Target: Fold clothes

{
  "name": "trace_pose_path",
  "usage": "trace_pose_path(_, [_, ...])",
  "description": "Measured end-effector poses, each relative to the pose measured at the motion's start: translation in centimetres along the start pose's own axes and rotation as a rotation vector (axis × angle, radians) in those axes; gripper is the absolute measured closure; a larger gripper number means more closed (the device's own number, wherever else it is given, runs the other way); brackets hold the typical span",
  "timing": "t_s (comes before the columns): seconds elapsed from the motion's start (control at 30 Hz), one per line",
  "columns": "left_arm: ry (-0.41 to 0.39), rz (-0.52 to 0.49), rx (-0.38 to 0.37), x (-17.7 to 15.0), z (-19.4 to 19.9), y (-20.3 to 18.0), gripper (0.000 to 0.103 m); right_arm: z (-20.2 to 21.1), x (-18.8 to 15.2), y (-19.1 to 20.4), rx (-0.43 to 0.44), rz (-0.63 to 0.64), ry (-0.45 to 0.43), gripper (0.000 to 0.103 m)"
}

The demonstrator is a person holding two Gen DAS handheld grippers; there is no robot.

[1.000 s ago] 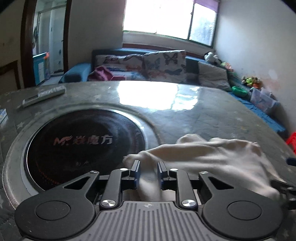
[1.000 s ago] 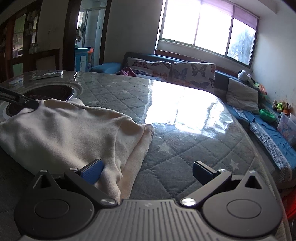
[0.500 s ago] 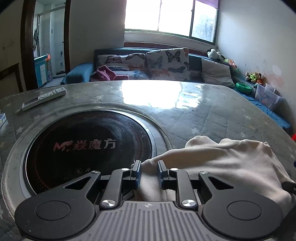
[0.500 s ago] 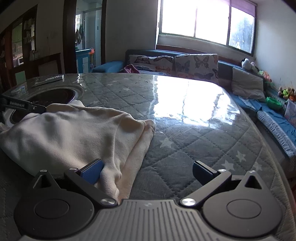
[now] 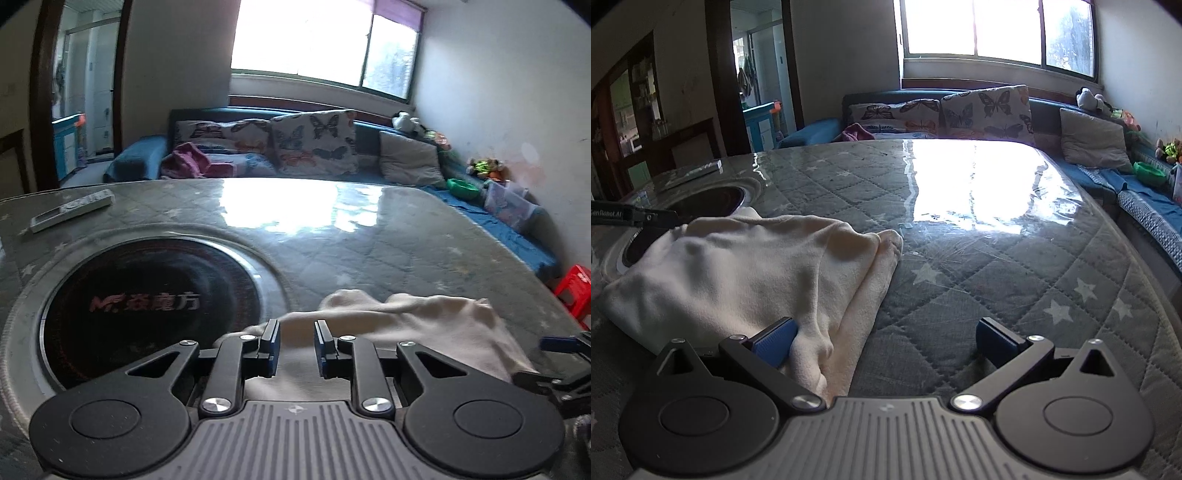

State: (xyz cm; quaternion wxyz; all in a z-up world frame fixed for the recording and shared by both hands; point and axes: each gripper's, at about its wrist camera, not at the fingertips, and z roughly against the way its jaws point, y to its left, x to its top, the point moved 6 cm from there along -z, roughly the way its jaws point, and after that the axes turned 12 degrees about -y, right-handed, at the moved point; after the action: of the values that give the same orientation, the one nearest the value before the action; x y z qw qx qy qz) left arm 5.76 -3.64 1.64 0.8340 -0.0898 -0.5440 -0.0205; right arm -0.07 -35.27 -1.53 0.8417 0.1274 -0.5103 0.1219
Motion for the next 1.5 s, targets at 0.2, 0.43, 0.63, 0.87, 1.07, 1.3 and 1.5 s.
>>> trace_pose_path(0.2, [0.019,-0.012,-0.005,-0.6,-0.3,-0.3,0.075,0.6,1.9,1.2,0.060,0.000,-0.032,0.000])
trace_pose_path(0.43, [0.028,-0.017,0.006,-1.1,-0.5,0.2,0.073,-1.5,4.6,4.7,0.233,0.006,-0.031,0.000])
trace_pose_path(0.63, [0.039,-0.018,0.009,-1.3,-0.8,0.5,0.073,-3.8,5.2,6.3,0.312,0.009,0.011,0.000])
trace_pose_path(0.87, [0.052,-0.020,0.010,-1.8,-1.2,0.7,0.073,-6.0,4.6,5.3,0.292,-0.006,0.065,0.000])
trace_pose_path(1.07, [0.046,-0.019,0.013,-1.8,-1.0,0.8,0.070,-5.3,4.8,4.0,0.258,-0.025,0.045,0.000])
trace_pose_path(1.3, [0.033,-0.025,0.001,-1.8,0.6,0.4,0.060,-3.3,5.3,5.5,0.212,0.071,-0.011,0.000])
trace_pose_path(1.5, [0.040,-0.047,-0.006,-2.6,2.0,-0.2,0.049,-2.2,4.0,7.4,0.153,0.208,-0.037,0.000])
